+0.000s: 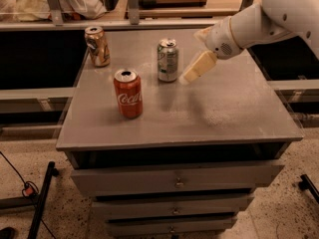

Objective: Knock 7up can over

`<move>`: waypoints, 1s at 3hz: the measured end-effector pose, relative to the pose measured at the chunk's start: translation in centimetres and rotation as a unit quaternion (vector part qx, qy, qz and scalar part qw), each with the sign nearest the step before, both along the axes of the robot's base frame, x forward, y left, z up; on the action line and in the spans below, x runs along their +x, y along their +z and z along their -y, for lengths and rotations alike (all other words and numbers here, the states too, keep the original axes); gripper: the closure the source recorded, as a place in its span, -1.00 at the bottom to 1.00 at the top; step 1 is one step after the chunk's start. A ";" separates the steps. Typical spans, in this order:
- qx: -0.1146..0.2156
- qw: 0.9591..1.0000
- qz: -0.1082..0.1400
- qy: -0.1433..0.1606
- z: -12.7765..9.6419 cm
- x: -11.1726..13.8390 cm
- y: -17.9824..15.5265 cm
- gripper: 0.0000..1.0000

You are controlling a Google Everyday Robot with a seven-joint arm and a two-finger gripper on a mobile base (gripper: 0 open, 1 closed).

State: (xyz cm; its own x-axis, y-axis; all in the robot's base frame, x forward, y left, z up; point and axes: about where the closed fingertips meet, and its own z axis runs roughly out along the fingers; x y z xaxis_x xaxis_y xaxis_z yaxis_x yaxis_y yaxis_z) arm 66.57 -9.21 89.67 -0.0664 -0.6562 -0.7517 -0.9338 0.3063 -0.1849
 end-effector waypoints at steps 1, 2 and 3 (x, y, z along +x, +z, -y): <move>0.039 0.999 0.003 -0.004 -1.4 1.9 -1.2 -1.00; 0.079 0.997 -0.002 -0.005 -3.1 3.3 -1.9 -0.70; 0.147 0.989 -0.011 -0.002 -4.0 4.2 -2.3 -0.22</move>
Offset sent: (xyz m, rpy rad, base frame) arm 0.0509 0.0469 -0.0236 0.2693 0.0165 -0.0226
